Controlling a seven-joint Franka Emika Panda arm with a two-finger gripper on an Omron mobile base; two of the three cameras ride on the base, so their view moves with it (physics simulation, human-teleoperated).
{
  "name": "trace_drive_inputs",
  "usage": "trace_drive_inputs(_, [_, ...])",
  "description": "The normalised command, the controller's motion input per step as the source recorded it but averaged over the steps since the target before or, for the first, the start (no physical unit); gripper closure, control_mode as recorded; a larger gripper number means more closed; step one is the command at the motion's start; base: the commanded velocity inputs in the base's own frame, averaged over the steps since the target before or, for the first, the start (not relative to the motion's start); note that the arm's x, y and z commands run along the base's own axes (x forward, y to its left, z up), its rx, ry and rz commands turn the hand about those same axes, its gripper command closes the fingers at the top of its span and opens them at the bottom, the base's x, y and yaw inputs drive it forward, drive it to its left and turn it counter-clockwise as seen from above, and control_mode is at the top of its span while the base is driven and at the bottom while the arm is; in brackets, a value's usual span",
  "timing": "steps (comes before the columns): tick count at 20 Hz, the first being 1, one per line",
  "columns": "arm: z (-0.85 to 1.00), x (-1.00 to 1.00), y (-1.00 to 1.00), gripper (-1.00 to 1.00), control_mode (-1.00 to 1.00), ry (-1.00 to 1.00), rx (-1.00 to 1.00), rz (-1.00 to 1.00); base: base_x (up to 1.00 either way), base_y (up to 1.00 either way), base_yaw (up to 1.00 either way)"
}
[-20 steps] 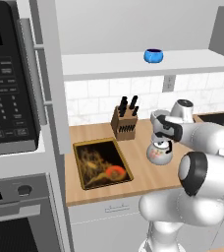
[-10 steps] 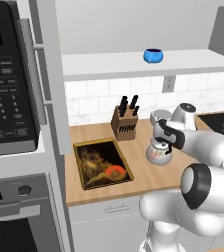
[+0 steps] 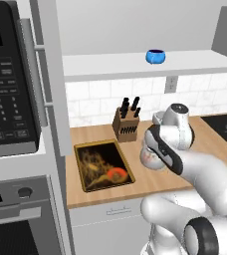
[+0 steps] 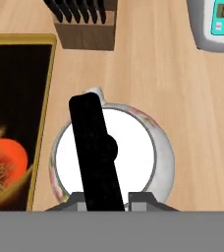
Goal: Pick the kettle from the counter and place it on the tray. Then pick the mug from the cabinet and place it on the tray. Then close the cabinet doors.
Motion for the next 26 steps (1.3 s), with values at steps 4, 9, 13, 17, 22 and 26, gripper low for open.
trace_drive_inputs(4, [0.39, -0.26, 0.88, 1.00, -1.00, -0.04, 0.00, 0.00, 0.00, 0.00, 0.00])
trace_drive_inputs(9, [0.03, 0.04, 0.96, 1.00, -1.00, -0.02, 0.00, 0.00, 0.00, 0.00, 0.00])
trace_drive_inputs(13, [0.02, 0.25, 0.78, 1.00, -1.00, -0.06, 0.00, 0.00, 0.00, 0.00, 0.00])
trace_drive_inputs(17, [0.21, 0.45, 0.60, 1.00, -1.00, -0.01, 0.00, 0.00, 0.00, 0.00, 0.00])
trace_drive_inputs(22, [0.04, 0.59, 0.51, 1.00, -1.00, 0.00, 0.00, 0.00, 0.00, 0.00, 0.00])
trace_drive_inputs(26, [-0.01, 0.55, 0.43, 1.00, -1.00, 0.00, 0.00, 0.00, 0.00, 0.00, 0.00])
